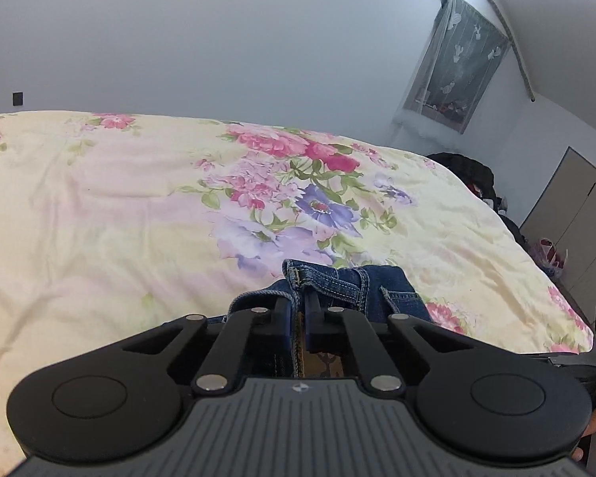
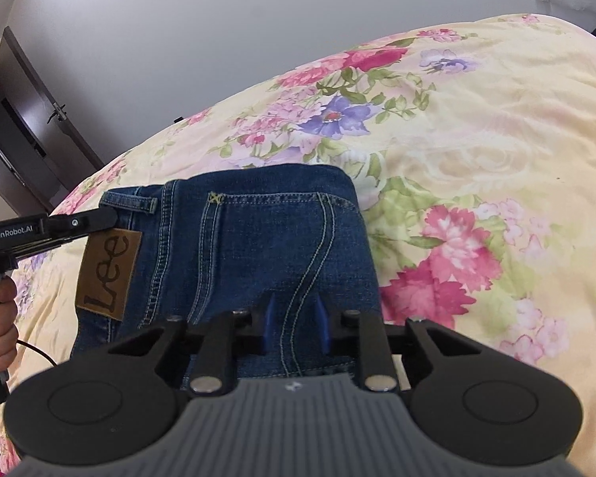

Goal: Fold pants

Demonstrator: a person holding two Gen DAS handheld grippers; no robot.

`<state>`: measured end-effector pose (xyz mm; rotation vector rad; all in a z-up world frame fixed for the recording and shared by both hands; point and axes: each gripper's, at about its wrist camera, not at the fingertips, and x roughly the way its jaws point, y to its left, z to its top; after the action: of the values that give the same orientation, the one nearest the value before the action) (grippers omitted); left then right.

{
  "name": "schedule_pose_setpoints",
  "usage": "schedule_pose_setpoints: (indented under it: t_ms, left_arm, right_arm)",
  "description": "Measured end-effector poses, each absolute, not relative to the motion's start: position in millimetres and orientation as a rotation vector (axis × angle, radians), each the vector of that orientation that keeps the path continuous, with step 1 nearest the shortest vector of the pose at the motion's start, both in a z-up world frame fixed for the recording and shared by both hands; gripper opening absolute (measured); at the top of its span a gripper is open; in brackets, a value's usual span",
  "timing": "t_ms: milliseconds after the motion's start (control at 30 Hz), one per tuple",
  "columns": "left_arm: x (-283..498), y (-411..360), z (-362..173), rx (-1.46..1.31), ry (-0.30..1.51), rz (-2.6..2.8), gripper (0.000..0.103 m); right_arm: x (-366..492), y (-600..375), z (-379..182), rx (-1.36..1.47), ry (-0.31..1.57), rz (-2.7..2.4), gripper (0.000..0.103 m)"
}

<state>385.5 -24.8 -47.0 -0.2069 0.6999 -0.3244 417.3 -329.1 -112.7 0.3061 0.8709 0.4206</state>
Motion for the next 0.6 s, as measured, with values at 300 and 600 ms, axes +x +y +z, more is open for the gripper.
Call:
schedule_pose_setpoints:
  t_ms: [300, 600]
  left_arm:
    - [413.9, -11.5, -117.3, -0.159, 0.812, -0.233, 0.007]
    - [419.3, -7.4, -123.2, -0.161, 0.854, -0.217, 0.014]
  right_arm:
    - [435.0, -262.7, -136.4, 0.146, 0.944, 0.404, 0.012]
    - [449.0, -246.2, -143.5, 0.090, 0.966, 0.381, 0.009]
